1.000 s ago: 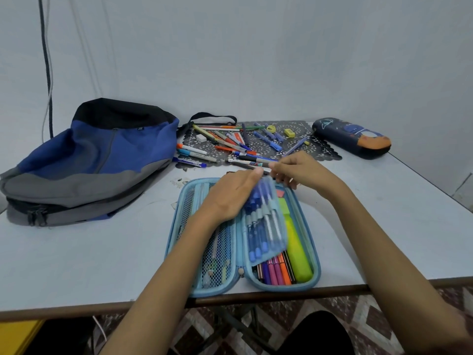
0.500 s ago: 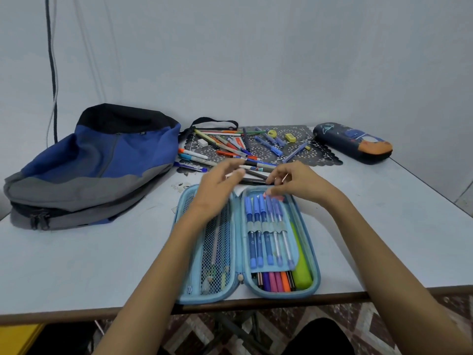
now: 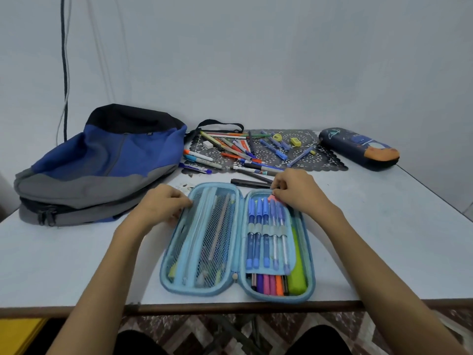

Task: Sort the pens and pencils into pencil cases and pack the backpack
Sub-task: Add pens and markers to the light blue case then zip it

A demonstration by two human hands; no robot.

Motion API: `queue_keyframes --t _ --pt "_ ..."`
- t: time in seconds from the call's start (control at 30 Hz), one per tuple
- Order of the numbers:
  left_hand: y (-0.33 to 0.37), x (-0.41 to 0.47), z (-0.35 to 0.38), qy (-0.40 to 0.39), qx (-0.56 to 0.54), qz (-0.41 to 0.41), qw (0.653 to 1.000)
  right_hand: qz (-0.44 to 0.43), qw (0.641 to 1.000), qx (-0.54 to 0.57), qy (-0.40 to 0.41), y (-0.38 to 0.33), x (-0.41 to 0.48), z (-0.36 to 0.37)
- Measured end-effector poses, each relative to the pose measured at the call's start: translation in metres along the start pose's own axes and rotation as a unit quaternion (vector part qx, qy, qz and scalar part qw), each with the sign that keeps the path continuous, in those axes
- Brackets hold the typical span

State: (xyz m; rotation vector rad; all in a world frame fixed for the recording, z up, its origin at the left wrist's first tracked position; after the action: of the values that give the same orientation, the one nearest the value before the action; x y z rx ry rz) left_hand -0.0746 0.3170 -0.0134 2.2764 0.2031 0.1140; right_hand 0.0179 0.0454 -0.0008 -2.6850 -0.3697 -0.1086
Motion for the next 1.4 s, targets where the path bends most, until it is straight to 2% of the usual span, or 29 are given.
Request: queue_keyframes --t 0.13,0.3,0.4,0.47,0.6,0.7,0.83,0.97,1.03,1.23,1.3,1.4 --pt "0.011 0.037 0.006 0.017 0.115 0.049 0.992 0.047 0.999 -0.013 0.007 0.007 -0.002 -0.006" --pt "0.038 0.068 0.022 0.035 0.226 0.073 0.971 0.059 0.997 -0.044 -0.003 0.014 0.0 -0.012" --pt "0.061 0.075 0.031 0.074 0.265 0.1 0.956 0.077 0.996 0.0 -0.036 0.019 0.001 -0.016" --pt "0.08 0.079 0.035 0.102 0.283 0.149 0.942 0.094 0.992 0.05 -0.069 0.022 0.0 -0.019" --pt "0.114 0.073 0.045 0.133 0.317 0.289 0.893 0.137 0.964 0.169 -0.153 0.024 -0.005 -0.022" --pt "0.125 0.053 0.054 0.158 0.33 0.394 0.843 0.15 0.946 0.196 -0.209 0.024 -0.009 -0.023" --pt "0.112 0.017 0.058 0.172 0.27 0.512 0.797 0.149 0.937 0.214 -0.232 0.023 -0.011 -0.022" --pt "0.088 -0.022 0.071 0.157 0.268 0.572 0.759 0.153 0.935 0.211 -0.241 0.022 -0.012 -0.021" --pt "0.077 -0.032 0.077 0.148 0.266 0.577 0.758 0.15 0.937 0.208 -0.239 0.023 -0.013 -0.021" --pt "0.074 -0.045 0.081 0.159 0.195 0.557 0.791 0.136 0.943 0.18 -0.246 0.025 -0.013 -0.029" --pt "0.074 -0.043 0.078 0.147 0.166 0.545 0.809 0.128 0.967 0.151 -0.16 0.021 -0.004 -0.029" --pt "0.077 -0.038 0.063 0.109 0.067 0.527 0.84 0.049 0.993 0.106 0.015 -0.006 0.004 -0.033"
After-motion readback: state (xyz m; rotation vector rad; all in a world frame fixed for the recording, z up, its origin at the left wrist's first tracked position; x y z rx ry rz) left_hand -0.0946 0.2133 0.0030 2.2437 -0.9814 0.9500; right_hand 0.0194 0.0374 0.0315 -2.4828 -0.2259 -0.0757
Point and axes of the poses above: each hand's wrist, its own x-axis towards the middle knuckle, its own z-axis out of the palm, y = z × x, the point moved 2 cm from there along x, towards the middle knuckle, and after that the axes turned 9 degrees about z, right-handed, at the moved point
